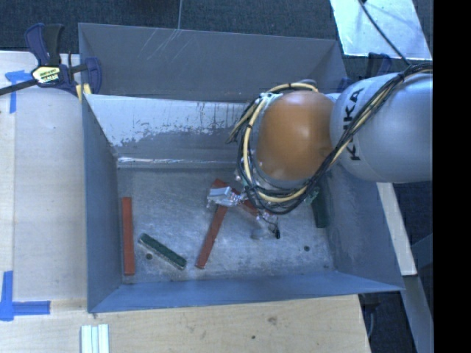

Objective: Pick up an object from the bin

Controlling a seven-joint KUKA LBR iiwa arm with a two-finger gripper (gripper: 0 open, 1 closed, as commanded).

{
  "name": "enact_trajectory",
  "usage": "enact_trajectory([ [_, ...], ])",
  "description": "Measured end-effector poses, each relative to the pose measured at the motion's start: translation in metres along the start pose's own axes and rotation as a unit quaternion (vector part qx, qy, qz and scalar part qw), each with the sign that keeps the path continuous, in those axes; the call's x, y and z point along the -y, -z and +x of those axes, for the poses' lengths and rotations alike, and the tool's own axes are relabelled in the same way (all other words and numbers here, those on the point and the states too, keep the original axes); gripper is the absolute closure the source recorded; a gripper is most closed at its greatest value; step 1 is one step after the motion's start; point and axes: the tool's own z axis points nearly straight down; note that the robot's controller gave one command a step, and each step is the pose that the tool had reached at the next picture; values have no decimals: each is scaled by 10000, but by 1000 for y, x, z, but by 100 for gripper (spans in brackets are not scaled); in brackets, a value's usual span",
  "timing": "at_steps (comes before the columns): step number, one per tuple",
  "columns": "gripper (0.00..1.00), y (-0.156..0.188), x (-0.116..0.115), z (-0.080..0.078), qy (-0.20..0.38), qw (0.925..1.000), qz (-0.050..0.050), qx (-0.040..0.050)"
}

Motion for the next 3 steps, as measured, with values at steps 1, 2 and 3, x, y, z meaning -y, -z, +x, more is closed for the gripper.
enact_trajectory([
  [1,100,3,1,-2,-15,10000,14,20],
  [2,100,137,1,1,-213,9997,52,43],
  [3,0,132,0,2,-218,9998,11,14],
])
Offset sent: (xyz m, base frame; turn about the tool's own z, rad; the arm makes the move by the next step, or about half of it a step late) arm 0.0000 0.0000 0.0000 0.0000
